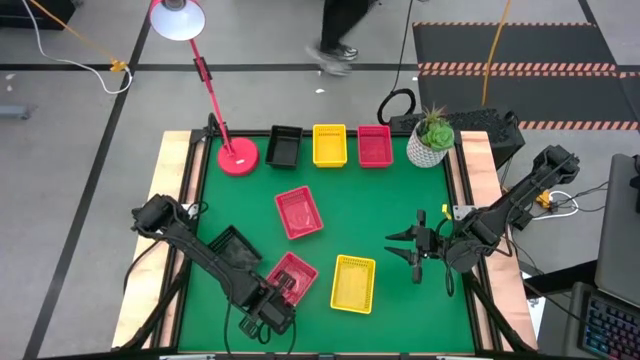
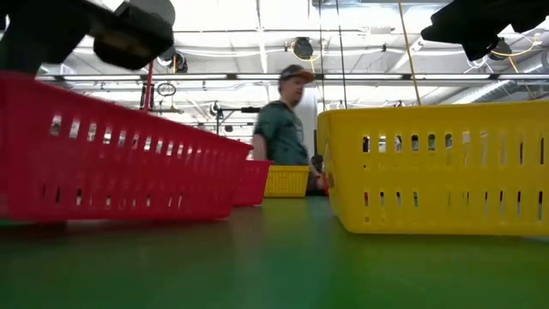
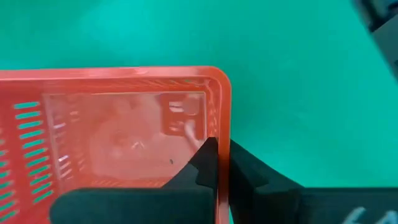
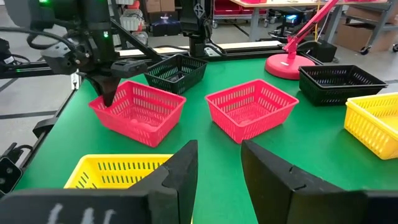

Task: Stack baskets by color
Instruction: Stack the bottom red bin on the top red bin

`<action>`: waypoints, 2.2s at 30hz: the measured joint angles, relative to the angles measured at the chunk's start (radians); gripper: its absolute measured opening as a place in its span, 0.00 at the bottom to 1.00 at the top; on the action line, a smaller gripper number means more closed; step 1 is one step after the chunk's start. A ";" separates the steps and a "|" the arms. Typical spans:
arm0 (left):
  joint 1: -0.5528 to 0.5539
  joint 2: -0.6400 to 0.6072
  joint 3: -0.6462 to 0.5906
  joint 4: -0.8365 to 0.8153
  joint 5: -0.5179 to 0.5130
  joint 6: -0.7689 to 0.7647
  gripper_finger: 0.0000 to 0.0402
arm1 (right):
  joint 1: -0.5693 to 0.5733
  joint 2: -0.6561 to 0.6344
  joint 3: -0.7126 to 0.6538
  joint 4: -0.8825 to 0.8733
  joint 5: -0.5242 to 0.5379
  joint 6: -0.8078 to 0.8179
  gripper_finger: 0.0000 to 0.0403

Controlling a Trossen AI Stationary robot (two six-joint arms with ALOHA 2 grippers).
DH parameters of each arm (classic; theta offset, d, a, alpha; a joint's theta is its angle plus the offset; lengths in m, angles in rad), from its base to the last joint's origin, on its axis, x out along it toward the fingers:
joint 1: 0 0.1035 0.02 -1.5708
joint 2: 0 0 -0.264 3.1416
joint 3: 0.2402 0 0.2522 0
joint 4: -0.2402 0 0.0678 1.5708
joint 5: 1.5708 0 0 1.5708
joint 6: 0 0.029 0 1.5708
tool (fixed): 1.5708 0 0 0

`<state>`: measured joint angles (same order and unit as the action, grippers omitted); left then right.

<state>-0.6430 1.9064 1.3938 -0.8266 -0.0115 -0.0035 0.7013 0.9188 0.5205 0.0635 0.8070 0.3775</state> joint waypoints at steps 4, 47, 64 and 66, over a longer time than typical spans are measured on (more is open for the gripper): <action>0.008 -0.006 0.043 -0.051 0.010 0.000 0.02 | 0.000 0.000 0.000 0.000 0.000 0.001 0.29; 0.054 -0.404 0.294 -0.670 -0.267 -0.154 0.04 | 0.001 0.000 0.000 0.049 -0.001 0.005 0.29; 0.120 -0.404 0.294 -0.608 -0.289 0.106 0.03 | -0.068 0.001 0.004 0.208 -0.075 -0.121 0.29; 0.135 -0.404 0.294 -0.586 -0.287 0.168 0.03 | -0.090 0.002 0.032 0.202 -0.149 -0.137 0.29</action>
<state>-0.5081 1.5024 1.6878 -1.4123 -0.2984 0.1644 0.6109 0.9207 0.5529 0.2654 0.6584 0.2405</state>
